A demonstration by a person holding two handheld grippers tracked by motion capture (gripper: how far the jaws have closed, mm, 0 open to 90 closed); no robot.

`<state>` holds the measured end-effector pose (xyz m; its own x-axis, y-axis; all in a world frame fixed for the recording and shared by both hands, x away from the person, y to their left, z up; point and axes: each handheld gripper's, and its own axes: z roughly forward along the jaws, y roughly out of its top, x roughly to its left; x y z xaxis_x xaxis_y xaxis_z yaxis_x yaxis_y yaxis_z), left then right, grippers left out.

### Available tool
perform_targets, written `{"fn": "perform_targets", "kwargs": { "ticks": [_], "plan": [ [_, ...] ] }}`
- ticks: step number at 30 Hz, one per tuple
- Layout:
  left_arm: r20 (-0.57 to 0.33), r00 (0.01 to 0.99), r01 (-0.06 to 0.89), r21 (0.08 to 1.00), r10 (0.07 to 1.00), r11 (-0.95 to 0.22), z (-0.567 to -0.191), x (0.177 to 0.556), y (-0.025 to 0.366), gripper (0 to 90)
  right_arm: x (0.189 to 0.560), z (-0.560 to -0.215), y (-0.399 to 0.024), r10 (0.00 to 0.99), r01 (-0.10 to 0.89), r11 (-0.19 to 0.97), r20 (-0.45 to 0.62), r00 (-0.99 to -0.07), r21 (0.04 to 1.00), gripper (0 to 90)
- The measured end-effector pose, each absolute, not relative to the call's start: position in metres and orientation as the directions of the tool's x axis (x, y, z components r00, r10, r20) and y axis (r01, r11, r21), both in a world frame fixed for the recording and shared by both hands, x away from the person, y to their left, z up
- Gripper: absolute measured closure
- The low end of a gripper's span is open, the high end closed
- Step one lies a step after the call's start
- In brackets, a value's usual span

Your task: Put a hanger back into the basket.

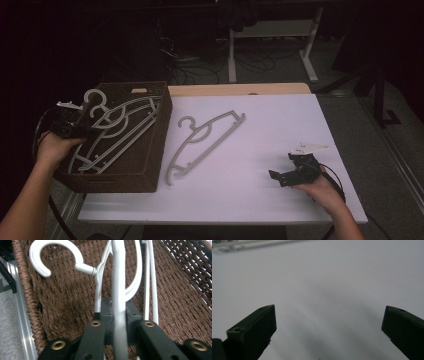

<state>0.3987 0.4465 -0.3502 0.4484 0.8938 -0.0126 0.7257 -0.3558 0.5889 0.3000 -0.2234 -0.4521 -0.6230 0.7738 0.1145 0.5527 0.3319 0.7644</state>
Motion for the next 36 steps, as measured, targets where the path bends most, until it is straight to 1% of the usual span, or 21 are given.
{"fn": "perform_targets", "kwargs": {
  "ticks": [1, 3, 5, 6, 9, 13, 18, 21, 22, 27, 30, 31, 33, 34, 36],
  "plan": [
    [-0.002, 0.447, 0.725, 0.587, 0.895, -0.361, -0.350, 0.399, 0.446, 72.5, 0.300, -0.452, -0.223, 0.774, 0.553, 0.332, 0.114, -0.623, 0.764, 0.0],
    [0.028, 0.432, 0.716, 0.597, 0.901, -0.362, -0.349, 0.399, 0.446, 57.4, 0.300, -0.451, -0.223, 0.775, 0.553, 0.330, 0.115, -0.622, 0.766, 0.0],
    [0.033, 0.424, 0.704, 0.616, 0.905, -0.352, -0.345, 0.398, 0.447, 48.8, 0.300, -0.451, -0.224, 0.775, 0.549, 0.328, 0.113, -0.622, 0.769, 0.0],
    [0.026, 0.423, 0.696, 0.631, 0.906, -0.343, -0.343, 0.397, 0.447, 45.6, 0.300, -0.451, -0.224, 0.775, 0.550, 0.327, 0.114, -0.621, 0.769, 0.0],
    [-0.002, 0.440, 0.665, 0.673, 0.898, -0.324, -0.335, 0.394, 0.444, 40.5, 0.300, -0.451, -0.224, 0.774, 0.548, 0.327, 0.114, -0.623, 0.770, 0.0],
    [-0.047, 0.487, 0.623, 0.719, 0.872, -0.309, -0.325, 0.390, 0.435, 35.1, 0.300, -0.450, -0.223, 0.772, 0.545, 0.330, 0.112, -0.625, 0.771, 0.0],
    [-0.095, 0.549, 0.584, 0.755, 0.831, -0.299, -0.317, 0.388, 0.416, 26.2, 0.300, -0.450, -0.223, 0.771, 0.545, 0.332, 0.111, -0.627, 0.770, 0.0],
    [-0.114, 0.572, 0.570, 0.767, 0.812, -0.294, -0.314, 0.387, 0.407, 23.8, 0.300, -0.450, -0.223, 0.770, 0.543, 0.333, 0.110, -0.628, 0.770, 0.0],
    [-0.138, 0.604, 0.551, 0.784, 0.785, -0.286, -0.310, 0.386, 0.394, 22.8, 0.300, -0.449, -0.223, 0.769, 0.540, 0.334, 0.108, -0.630, 0.772, 0.0],
    [-0.167, 0.640, 0.532, 0.801, 0.750, -0.276, -0.305, 0.385, 0.374, 20.7, 0.300, -0.448, -0.222, 0.769, 0.539, 0.330, 0.109, -0.629, 0.775, 0.0],
    [-0.185, 0.671, 0.510, 0.818, 0.719, -0.266, -0.302, 0.385, 0.353, 18.9, 0.301, -0.448, -0.222, 0.767, 0.537, 0.335, 0.107, -0.632, 0.775, 0.0],
    [-0.185, 0.671, 0.510, 0.818, 0.719, -0.266, -0.302, 0.385, 0.353, 18.3, 0.301, -0.448, -0.222, 0.767, 0.537, 0.335, 0.107, -0.632, 0.775, 0.0],
    [-0.189, 0.685, 0.501, 0.824, 0.703, -0.266, -0.301, 0.385, 0.341, 17.6, 0.301, -0.448, -0.222, 0.768, 0.541, 0.331, 0.112, -0.630, 0.773, 0.0],
    [-0.193, 0.697, 0.492, 0.829, 0.690, -0.266, -0.300, 0.384, 0.329, 16.4, 0.300, -0.448, -0.222, 0.767, 0.538, 0.333, 0.110, -0.633, 0.774, 0.0],
    [-0.198, 0.703, 0.488, 0.833, 0.683, -0.261, -0.300, 0.384, 0.323, 16.0, 0.300, -0.448, -0.222, 0.767, 0.538, 0.333, 0.110, -0.633, 0.774, 0.0]
  ]
}}
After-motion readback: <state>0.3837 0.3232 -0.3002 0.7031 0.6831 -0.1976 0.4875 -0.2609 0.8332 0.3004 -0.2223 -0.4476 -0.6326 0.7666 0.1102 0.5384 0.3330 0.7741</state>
